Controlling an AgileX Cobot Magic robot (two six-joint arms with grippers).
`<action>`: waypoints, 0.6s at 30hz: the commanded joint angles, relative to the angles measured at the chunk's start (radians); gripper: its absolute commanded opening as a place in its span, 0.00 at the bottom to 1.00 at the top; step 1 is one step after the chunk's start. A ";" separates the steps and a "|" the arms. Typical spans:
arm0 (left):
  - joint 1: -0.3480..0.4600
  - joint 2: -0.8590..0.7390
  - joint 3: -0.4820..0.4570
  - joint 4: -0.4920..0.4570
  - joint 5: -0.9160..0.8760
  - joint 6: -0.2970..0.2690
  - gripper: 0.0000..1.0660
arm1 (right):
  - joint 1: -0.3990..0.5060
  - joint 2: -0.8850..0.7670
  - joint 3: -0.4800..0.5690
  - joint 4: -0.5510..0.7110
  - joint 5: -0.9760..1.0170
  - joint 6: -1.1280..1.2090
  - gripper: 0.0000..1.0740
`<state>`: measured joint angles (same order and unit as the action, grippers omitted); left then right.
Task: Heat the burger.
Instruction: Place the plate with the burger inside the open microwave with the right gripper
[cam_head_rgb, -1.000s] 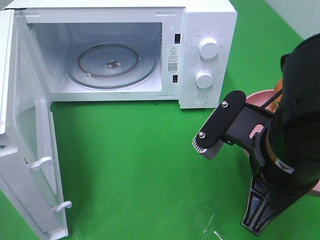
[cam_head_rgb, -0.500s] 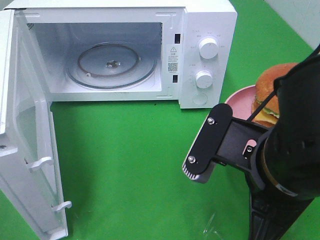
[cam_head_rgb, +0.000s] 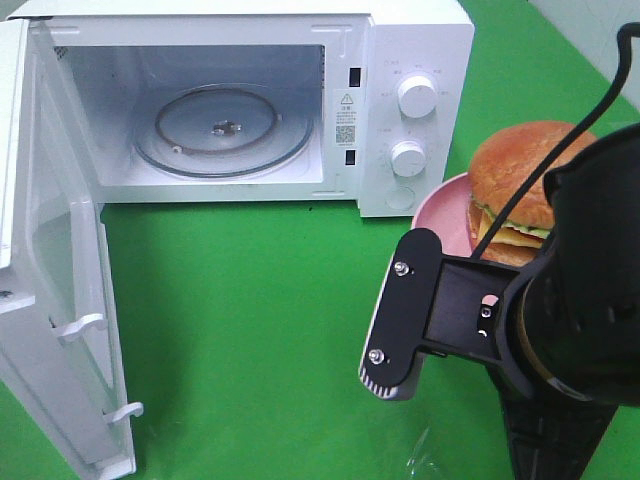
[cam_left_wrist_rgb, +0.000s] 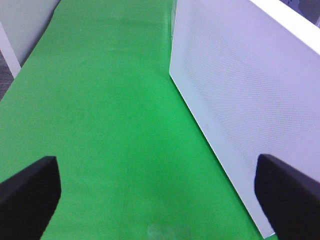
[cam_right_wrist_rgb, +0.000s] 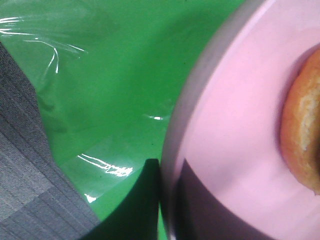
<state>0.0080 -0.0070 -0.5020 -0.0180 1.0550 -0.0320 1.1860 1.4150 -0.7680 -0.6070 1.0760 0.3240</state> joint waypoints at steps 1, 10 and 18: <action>0.000 -0.020 0.003 0.000 -0.014 0.002 0.91 | 0.005 -0.006 -0.001 -0.077 -0.012 -0.048 0.00; 0.000 -0.020 0.003 0.000 -0.014 0.002 0.91 | 0.005 -0.006 -0.003 -0.096 -0.090 -0.242 0.00; 0.000 -0.020 0.003 0.000 -0.014 0.002 0.91 | 0.005 -0.006 -0.003 -0.096 -0.144 -0.324 0.00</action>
<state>0.0080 -0.0070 -0.5020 -0.0180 1.0550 -0.0320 1.1860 1.4150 -0.7680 -0.6370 0.9520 0.0290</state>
